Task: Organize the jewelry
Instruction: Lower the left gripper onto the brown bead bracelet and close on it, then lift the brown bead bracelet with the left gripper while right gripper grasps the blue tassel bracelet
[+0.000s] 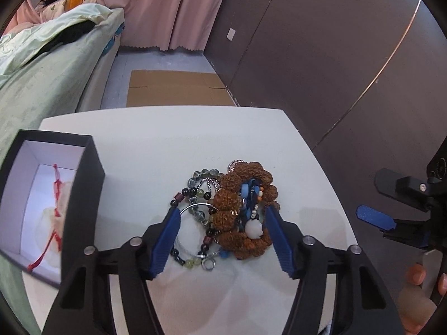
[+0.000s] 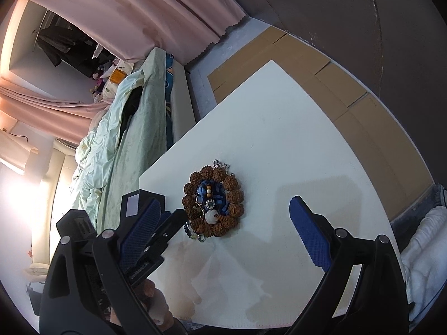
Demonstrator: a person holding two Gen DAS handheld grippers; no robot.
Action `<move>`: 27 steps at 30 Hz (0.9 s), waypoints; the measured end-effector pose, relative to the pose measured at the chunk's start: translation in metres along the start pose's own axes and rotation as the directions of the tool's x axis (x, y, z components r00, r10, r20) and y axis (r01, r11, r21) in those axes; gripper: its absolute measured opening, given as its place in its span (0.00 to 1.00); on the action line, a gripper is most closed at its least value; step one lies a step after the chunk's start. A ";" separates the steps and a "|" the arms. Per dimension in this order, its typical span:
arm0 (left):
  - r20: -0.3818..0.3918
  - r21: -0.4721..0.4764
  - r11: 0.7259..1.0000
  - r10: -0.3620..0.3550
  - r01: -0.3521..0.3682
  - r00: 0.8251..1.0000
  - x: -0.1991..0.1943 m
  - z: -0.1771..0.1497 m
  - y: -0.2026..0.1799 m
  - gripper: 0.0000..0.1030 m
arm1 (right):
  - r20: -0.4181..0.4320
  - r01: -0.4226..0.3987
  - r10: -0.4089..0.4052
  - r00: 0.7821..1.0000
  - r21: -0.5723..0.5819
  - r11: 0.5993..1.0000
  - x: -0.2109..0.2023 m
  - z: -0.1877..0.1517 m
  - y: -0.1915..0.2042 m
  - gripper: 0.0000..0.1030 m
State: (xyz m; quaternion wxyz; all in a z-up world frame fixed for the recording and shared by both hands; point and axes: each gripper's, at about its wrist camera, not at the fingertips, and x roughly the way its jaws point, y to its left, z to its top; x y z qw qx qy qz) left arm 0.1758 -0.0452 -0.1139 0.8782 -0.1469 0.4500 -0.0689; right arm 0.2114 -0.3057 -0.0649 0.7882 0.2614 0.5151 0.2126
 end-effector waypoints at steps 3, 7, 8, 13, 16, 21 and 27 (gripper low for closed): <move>-0.022 -0.010 1.000 -0.006 0.005 1.000 0.011 0.003 0.001 0.44 | -0.004 0.004 -0.004 1.000 -0.002 1.000 0.003 0.003 0.000 0.91; -0.041 -0.004 1.000 -0.009 0.009 0.999 0.022 0.004 0.000 0.36 | -0.015 0.010 -0.010 1.000 -0.005 1.000 0.009 0.006 0.000 0.91; -0.054 -0.004 1.000 -0.005 0.005 0.999 0.026 0.004 -0.001 0.31 | -0.019 0.010 -0.010 1.000 -0.005 1.000 0.011 0.007 0.000 0.91; -0.053 -0.005 0.999 -0.036 0.036 0.998 0.022 0.006 -0.004 0.15 | -0.024 0.013 -0.013 1.000 -0.004 1.000 0.015 0.008 0.000 0.91; -0.029 0.006 0.999 -0.054 0.054 0.998 0.011 0.005 -0.008 0.15 | -0.026 0.018 -0.018 1.000 -0.006 1.000 0.015 0.006 -0.001 0.91; 0.025 0.025 0.995 -0.097 0.097 0.995 -0.011 0.005 -0.016 0.15 | -0.022 0.027 -0.027 0.999 -0.007 1.000 0.013 0.005 -0.002 0.91; 0.072 0.041 0.990 -0.137 0.134 0.988 -0.034 0.004 -0.023 0.15 | -0.025 0.033 -0.034 0.999 -0.022 0.999 0.012 -0.001 0.002 0.91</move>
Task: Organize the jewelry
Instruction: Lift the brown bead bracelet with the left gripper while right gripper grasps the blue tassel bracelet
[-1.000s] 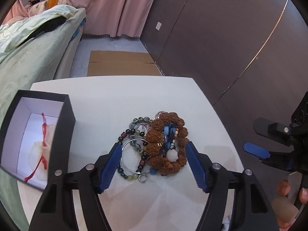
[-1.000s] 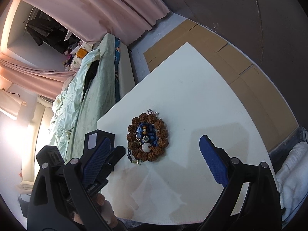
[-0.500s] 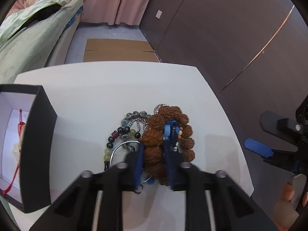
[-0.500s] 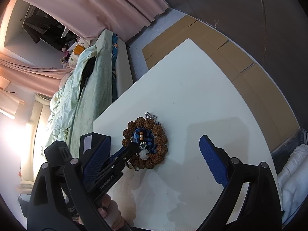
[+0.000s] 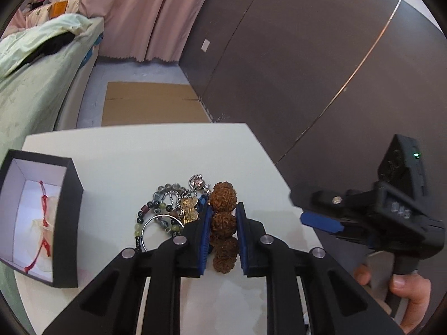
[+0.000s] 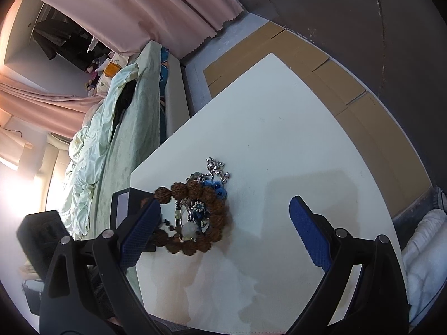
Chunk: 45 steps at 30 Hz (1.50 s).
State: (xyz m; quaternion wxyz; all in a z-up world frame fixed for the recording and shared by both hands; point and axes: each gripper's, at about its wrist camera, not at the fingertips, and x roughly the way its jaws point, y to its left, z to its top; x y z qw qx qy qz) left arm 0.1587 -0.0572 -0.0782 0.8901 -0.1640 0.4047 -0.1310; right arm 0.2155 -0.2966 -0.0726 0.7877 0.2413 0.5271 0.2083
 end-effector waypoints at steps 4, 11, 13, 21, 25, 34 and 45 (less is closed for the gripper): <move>0.035 0.002 1.000 -0.004 0.004 0.999 -0.016 0.003 0.000 0.15 | -0.007 0.003 -0.004 1.000 -0.011 1.000 0.004 -0.004 0.004 0.91; 0.082 -0.008 1.000 0.012 -0.011 0.997 -0.044 0.007 0.007 0.15 | -0.059 -0.029 0.029 0.998 -0.004 1.000 0.027 -0.005 0.008 0.81; 0.094 -0.016 1.000 0.022 -0.021 0.995 -0.050 0.008 0.010 0.15 | -0.077 -0.042 0.042 0.996 -0.001 0.999 0.035 -0.005 0.009 0.74; 0.134 -0.062 0.997 0.058 -0.050 0.989 -0.072 0.014 0.033 0.15 | -0.114 -0.047 0.045 0.992 -0.022 0.999 0.059 -0.006 0.021 0.63; 0.151 -0.084 0.995 0.069 -0.057 0.986 -0.083 0.016 0.043 0.15 | -0.139 -0.033 0.028 0.990 -0.038 0.999 0.074 -0.009 0.027 0.62; 0.163 -0.128 0.989 0.098 -0.077 0.982 -0.095 0.017 0.062 0.15 | -0.184 0.064 -0.084 0.979 -0.111 0.992 0.097 -0.017 0.034 0.24; 0.185 -0.165 0.979 0.146 -0.116 0.972 -0.113 0.015 0.082 0.15 | -0.116 -0.018 0.008 0.993 -0.082 0.996 0.067 -0.015 0.031 0.08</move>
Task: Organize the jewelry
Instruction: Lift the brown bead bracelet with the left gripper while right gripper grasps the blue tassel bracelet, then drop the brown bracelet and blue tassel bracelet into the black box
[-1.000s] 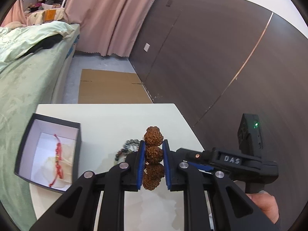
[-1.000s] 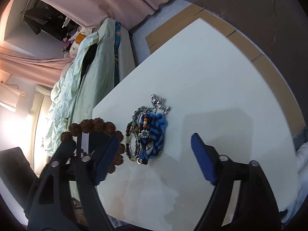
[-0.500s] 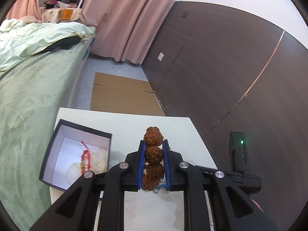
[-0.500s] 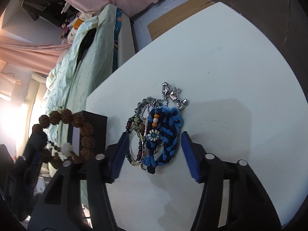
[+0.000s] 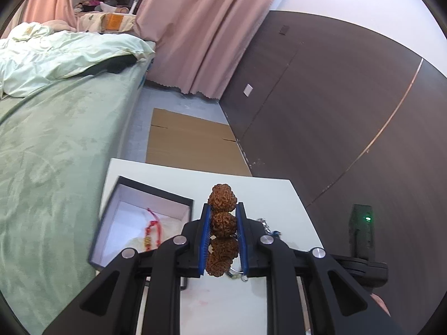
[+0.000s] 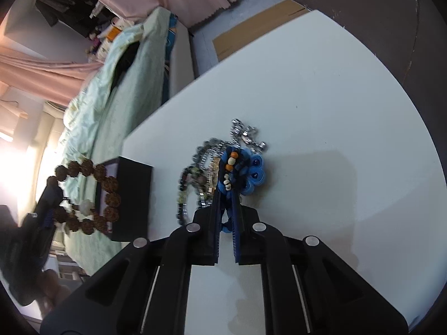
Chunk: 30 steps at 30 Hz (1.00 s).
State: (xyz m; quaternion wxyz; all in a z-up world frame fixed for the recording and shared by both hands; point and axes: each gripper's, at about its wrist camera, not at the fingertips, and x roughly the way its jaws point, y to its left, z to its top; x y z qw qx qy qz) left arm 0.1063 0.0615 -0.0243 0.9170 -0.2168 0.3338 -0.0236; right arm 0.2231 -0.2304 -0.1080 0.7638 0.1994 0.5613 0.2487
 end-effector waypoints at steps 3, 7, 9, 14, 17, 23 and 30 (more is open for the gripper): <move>0.009 -0.016 1.000 0.017 -0.017 1.000 -0.005 0.002 0.009 0.15 | 0.029 -0.052 0.053 0.998 -0.015 0.999 -0.011 -0.002 0.010 0.08; 0.013 -0.032 0.999 0.039 -0.039 0.999 -0.011 0.005 0.021 0.15 | 0.052 -0.102 0.105 0.993 -0.044 0.994 -0.020 -0.006 0.024 0.08; 0.015 -0.038 0.998 0.054 -0.054 0.998 -0.013 0.006 0.026 0.15 | 0.056 -0.125 0.128 0.990 -0.057 0.991 -0.023 -0.009 0.031 0.08; 0.008 -0.071 0.994 0.088 -0.087 0.996 -0.012 0.007 0.039 0.16 | 0.061 -0.159 0.164 0.985 -0.078 0.984 -0.025 -0.012 0.046 0.08; 0.004 -0.104 0.989 0.108 -0.107 0.994 -0.012 0.009 0.051 0.28 | 0.060 -0.181 0.186 0.981 -0.086 0.980 -0.022 -0.012 0.055 0.08; 0.077 -0.115 0.986 0.131 -0.122 0.988 -0.027 0.012 0.057 0.92 | 0.057 -0.240 0.247 0.967 -0.112 0.964 -0.015 -0.015 0.075 0.08; 0.061 -0.133 0.981 0.149 -0.140 0.987 -0.029 0.013 0.065 0.92 | 0.042 -0.304 0.312 0.949 -0.142 0.942 -0.004 -0.021 0.103 0.08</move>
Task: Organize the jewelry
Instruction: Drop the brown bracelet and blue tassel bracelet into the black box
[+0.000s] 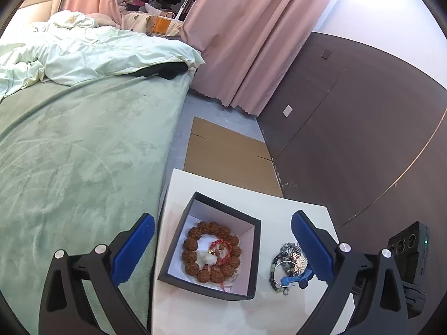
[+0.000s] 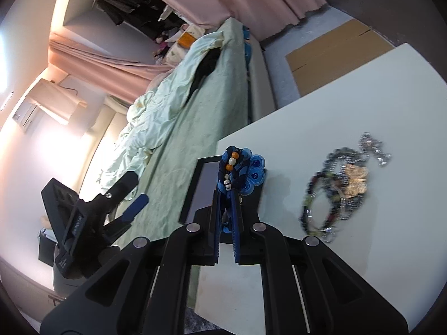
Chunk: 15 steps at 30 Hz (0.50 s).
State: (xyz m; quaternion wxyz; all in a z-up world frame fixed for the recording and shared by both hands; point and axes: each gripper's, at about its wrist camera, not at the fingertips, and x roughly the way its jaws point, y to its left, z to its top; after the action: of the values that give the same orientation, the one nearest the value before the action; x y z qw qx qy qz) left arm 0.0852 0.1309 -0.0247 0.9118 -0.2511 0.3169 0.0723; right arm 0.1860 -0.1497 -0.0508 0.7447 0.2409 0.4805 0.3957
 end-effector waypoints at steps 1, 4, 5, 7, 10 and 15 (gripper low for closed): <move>0.003 0.000 1.000 0.003 -0.003 1.000 -0.001 0.000 0.001 0.92 | -0.001 -0.012 0.012 1.000 -0.006 1.000 0.003 0.000 0.004 0.08; 0.008 -0.003 1.000 0.012 -0.012 1.000 -0.003 0.001 0.003 0.92 | -0.012 -0.043 0.043 0.999 -0.021 0.999 0.014 -0.001 0.014 0.08; 0.009 -0.007 1.000 0.015 -0.015 1.000 -0.004 0.001 0.004 0.92 | -0.015 -0.050 0.050 0.999 -0.025 0.998 0.016 -0.002 0.018 0.08; 0.015 -0.015 1.000 0.020 -0.019 1.000 -0.007 0.002 0.006 0.92 | -0.020 -0.061 0.061 0.998 -0.036 0.997 0.023 -0.004 0.024 0.08; 0.026 -0.027 0.999 0.032 -0.032 0.999 -0.010 0.004 0.010 0.92 | -0.027 -0.081 0.080 0.996 -0.037 0.996 0.033 -0.004 0.027 0.08; 0.036 -0.048 0.998 0.045 -0.043 0.998 -0.014 0.005 0.017 0.92 | -0.038 -0.095 0.092 0.995 -0.070 0.993 0.047 -0.006 0.038 0.10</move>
State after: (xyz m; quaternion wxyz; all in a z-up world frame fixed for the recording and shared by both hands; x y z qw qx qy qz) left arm 0.0725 0.1482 -0.0196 0.9095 -0.2639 0.3036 0.1046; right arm 0.1777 -0.0892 -0.0503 0.7251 0.2293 0.4670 0.4511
